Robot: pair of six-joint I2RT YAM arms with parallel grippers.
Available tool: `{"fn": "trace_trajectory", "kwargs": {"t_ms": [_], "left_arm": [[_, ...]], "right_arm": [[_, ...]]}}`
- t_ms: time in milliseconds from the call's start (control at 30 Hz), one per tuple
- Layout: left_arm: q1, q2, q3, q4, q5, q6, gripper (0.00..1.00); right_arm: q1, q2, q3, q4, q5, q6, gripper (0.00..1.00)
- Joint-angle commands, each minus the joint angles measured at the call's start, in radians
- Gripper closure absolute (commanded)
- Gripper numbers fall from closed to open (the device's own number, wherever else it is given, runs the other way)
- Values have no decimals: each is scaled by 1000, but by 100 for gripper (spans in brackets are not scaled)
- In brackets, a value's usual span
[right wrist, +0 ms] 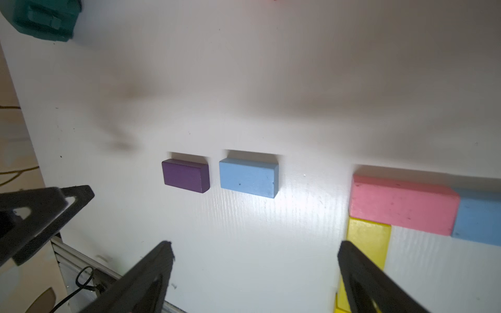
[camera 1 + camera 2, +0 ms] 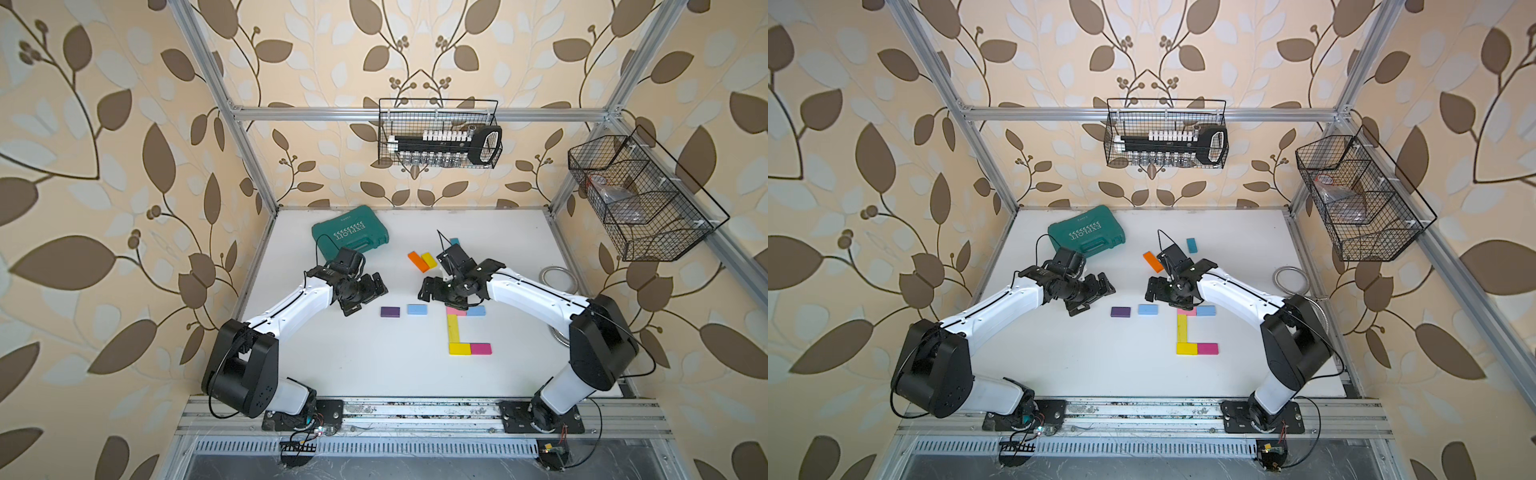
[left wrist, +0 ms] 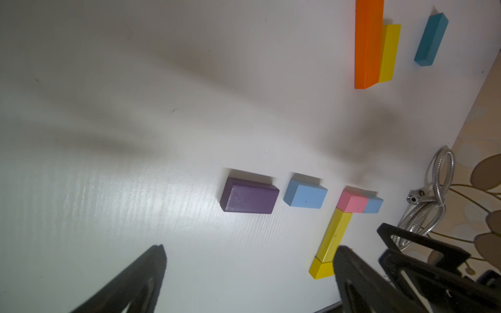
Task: Assemble the letter c with building blocks
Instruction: Assemble the building block at the center of the board.
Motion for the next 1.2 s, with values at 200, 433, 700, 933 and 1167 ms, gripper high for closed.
{"fn": "trace_trajectory", "kwargs": {"t_ms": [200,433,700,933,1167], "left_arm": [[1,13,-62,134,55,-177,1],[18,58,-93,201,70,-173,1],[58,78,-87,183,76,-133,1],[72,73,-96,184,72,-132,1],[92,70,-98,185,75,-127,1]], "right_arm": [[58,192,117,-55,90,10,9],[65,242,118,-47,112,11,9],[95,299,174,-64,119,-2,10],[107,342,218,-89,134,-9,14],[121,370,251,-120,163,-12,24]]}}
